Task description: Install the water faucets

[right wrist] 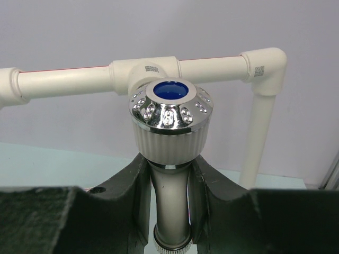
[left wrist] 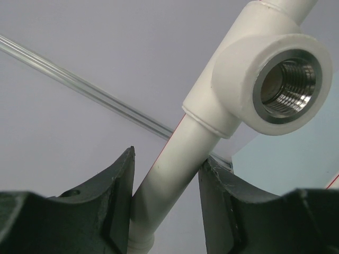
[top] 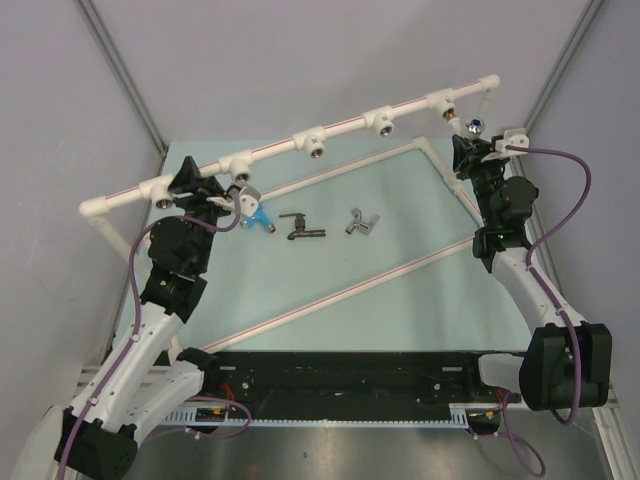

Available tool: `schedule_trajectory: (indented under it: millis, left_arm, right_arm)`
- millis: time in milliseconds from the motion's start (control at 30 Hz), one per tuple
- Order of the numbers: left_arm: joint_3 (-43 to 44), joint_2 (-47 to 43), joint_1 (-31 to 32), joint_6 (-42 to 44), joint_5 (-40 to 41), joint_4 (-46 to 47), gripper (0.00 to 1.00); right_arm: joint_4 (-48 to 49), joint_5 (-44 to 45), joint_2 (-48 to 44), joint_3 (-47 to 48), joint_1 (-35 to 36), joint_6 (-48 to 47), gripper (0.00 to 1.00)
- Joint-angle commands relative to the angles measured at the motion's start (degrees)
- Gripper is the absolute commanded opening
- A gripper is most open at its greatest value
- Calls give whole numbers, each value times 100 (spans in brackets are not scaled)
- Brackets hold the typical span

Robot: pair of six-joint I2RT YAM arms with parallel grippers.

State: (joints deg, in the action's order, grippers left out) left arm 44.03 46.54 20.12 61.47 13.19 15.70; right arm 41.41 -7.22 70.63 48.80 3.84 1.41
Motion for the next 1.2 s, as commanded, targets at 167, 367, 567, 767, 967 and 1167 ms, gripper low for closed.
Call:
schedule_trajectory:
  millis: [167, 367, 567, 767, 967, 1167]
  left_arm:
    - [-149, -49, -52, -1516, 140, 91, 0]
    - [-149, -67, -52, -1533, 122, 82, 0]
    - [-149, -75, -52, -1551, 96, 73, 0]
    - [-149, -93, -52, -1542, 96, 73, 0]
    - [-149, -119, -52, -1542, 87, 73, 0]
    - [-158, -146, -52, -1542, 70, 73, 0]
  right_arm:
    - [210, -165, -84, 499, 64, -360, 0]
    - [78, -200, -172, 640, 188, -589, 0]
    - [-45, -271, -146, 728, 223, -651, 0]
    - [-124, -393, 29, 746, 162, -686, 0]
    - [-89, -1122, 267, 807, -225, -300, 0]
    - [-308, -1501, 425, 1018, -331, -167, 0]
